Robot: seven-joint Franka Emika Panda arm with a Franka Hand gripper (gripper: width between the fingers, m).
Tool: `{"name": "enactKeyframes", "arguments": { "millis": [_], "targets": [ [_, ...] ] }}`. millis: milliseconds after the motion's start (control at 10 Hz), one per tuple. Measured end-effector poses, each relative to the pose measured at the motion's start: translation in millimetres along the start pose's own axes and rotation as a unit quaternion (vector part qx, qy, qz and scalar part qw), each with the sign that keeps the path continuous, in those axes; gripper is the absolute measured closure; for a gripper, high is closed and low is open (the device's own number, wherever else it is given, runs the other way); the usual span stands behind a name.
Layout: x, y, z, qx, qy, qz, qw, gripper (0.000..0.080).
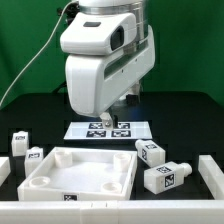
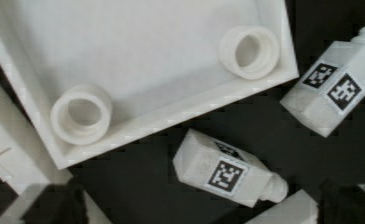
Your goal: Assemble one leg
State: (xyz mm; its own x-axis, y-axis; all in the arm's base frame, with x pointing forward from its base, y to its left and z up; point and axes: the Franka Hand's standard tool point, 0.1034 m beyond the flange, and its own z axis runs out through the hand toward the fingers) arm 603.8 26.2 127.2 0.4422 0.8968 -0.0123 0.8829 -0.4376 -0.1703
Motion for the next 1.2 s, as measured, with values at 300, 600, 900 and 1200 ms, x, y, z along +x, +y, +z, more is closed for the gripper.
{"name": "enactKeyframes", "arguments": {
  "millis": [300,600,900,1200],
  "targets": [
    [-6.7,-0.4,3.8,-0.009,0.004,-0.005,1.0,0.015],
    [1.8,-22.0,33.8,-0.044,0.027,0.053,0.997,0.015],
    [5.2,-30.2,47.7,-0.057,0.036,0.061,0.996,0.015],
    [4.8,-30.3,48.5,-0.056,0.036,0.062,0.996,0.015]
  ]
}}
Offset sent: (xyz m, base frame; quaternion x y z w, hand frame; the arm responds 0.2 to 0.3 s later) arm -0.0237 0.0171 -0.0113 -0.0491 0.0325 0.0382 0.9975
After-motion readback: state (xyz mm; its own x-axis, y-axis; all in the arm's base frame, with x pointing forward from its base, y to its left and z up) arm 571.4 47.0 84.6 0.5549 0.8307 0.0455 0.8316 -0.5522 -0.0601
